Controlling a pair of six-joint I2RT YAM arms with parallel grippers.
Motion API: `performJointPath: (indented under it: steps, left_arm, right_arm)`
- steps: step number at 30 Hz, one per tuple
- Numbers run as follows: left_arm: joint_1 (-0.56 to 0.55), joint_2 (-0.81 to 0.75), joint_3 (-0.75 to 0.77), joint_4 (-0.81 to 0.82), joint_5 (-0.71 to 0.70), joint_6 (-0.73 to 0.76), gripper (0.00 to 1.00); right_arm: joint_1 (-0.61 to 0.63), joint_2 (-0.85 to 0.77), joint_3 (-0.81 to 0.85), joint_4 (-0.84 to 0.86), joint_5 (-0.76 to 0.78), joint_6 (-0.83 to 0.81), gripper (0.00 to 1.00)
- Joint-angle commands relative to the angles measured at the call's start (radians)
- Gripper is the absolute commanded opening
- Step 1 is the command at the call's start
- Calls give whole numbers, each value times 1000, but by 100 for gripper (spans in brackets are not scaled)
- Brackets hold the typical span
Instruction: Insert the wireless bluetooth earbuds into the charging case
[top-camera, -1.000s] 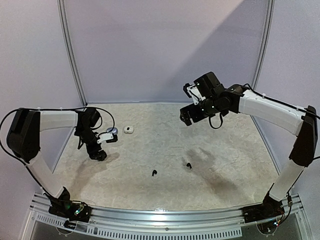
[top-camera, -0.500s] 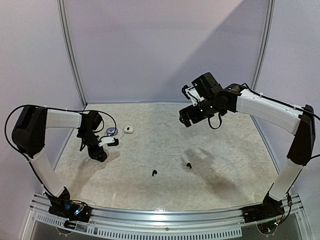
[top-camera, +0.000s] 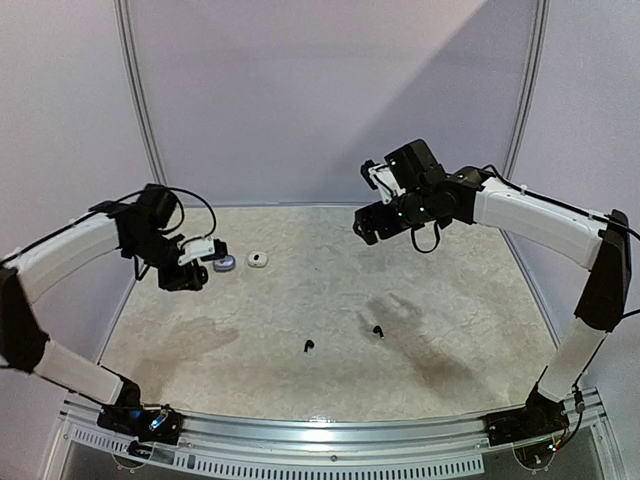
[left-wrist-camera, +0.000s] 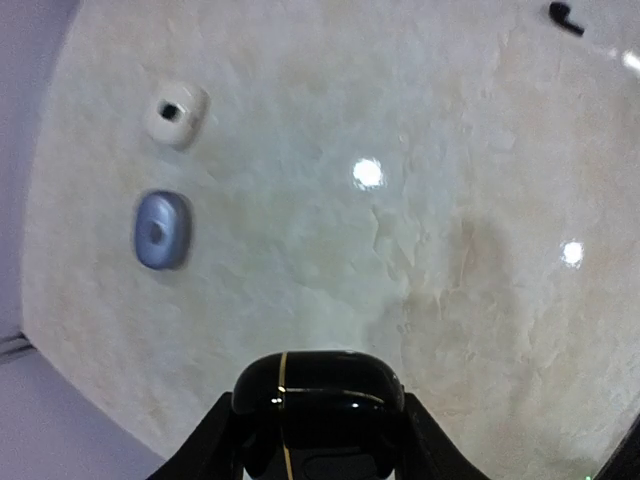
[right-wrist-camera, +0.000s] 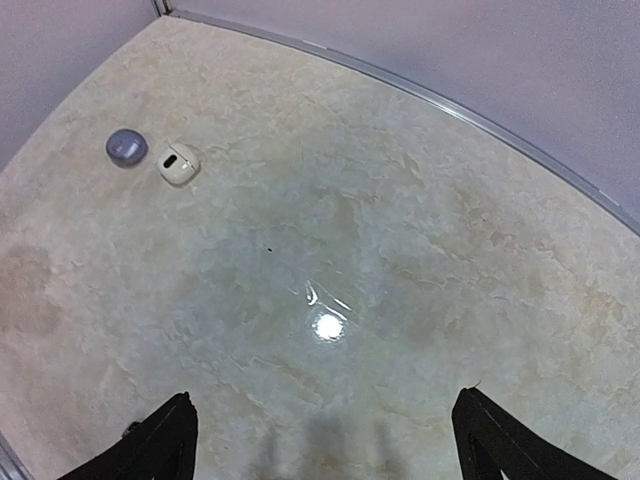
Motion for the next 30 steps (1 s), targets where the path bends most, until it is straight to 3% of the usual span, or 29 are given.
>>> performJointPath:
  steps: [1, 6, 11, 16, 23, 30]
  left_arm:
    - [-108, -251, -41, 224, 156, 76, 0]
    - [-314, -349, -105, 436, 49, 87, 0]
    - [-425, -331, -92, 526, -63, 8, 0]
    - [-452, -327, -88, 562, -69, -48, 0]
    - [-456, -356, -126, 606, -32, -75, 0]
    - [-484, -358, -147, 663, -23, -74, 0]
  right_arm:
    - [16, -47, 5, 106, -108, 85, 87]
    - [89, -42, 40, 260, -245, 223, 78]
    - [182, 24, 140, 292, -291, 249, 73]
    - [227, 95, 138, 413, -394, 337, 63]
    - [288, 185, 217, 414, -329, 371, 62]
    - [307, 237, 261, 391, -307, 394, 53]
